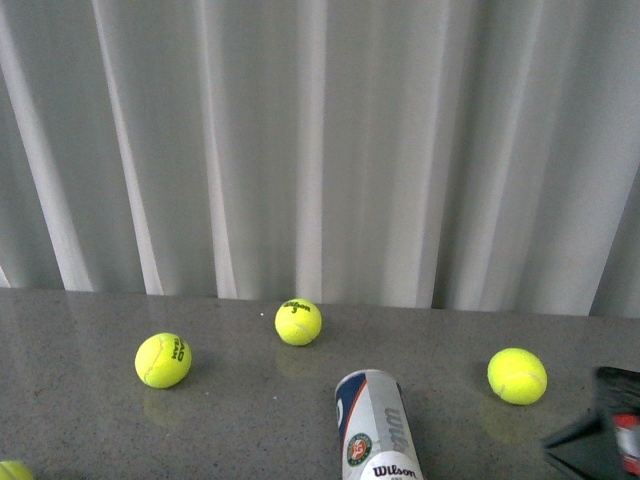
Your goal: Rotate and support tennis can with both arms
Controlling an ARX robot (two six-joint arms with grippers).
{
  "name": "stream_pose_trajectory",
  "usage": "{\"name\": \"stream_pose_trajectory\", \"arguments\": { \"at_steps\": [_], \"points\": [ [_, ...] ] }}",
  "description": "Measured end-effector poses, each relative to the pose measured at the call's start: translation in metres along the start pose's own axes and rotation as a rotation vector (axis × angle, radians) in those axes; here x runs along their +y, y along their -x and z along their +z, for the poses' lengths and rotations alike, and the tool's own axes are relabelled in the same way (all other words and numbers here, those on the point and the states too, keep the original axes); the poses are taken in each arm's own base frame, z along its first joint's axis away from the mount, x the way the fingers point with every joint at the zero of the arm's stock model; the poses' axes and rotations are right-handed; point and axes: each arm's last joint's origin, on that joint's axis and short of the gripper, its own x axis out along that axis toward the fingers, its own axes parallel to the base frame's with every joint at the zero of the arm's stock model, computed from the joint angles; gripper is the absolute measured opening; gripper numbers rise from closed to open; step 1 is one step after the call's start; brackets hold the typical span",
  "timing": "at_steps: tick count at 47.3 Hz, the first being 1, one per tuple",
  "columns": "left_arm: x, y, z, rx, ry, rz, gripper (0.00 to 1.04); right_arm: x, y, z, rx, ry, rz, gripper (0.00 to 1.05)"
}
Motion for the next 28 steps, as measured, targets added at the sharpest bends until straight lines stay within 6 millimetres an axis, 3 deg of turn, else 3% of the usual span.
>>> {"name": "stream_pose_trajectory", "arguments": {
  "at_steps": [9,28],
  "points": [
    [0.0,0.0,0.0,0.0,0.0,0.0,0.98,0.013,-0.047,0.018,0.106,0.014,0.002,0.98],
    [0.0,0.0,0.0,0.0,0.0,0.0,0.98,0.038,-0.11,0.027,0.225,0.041,0.041,0.98]
  ]
}}
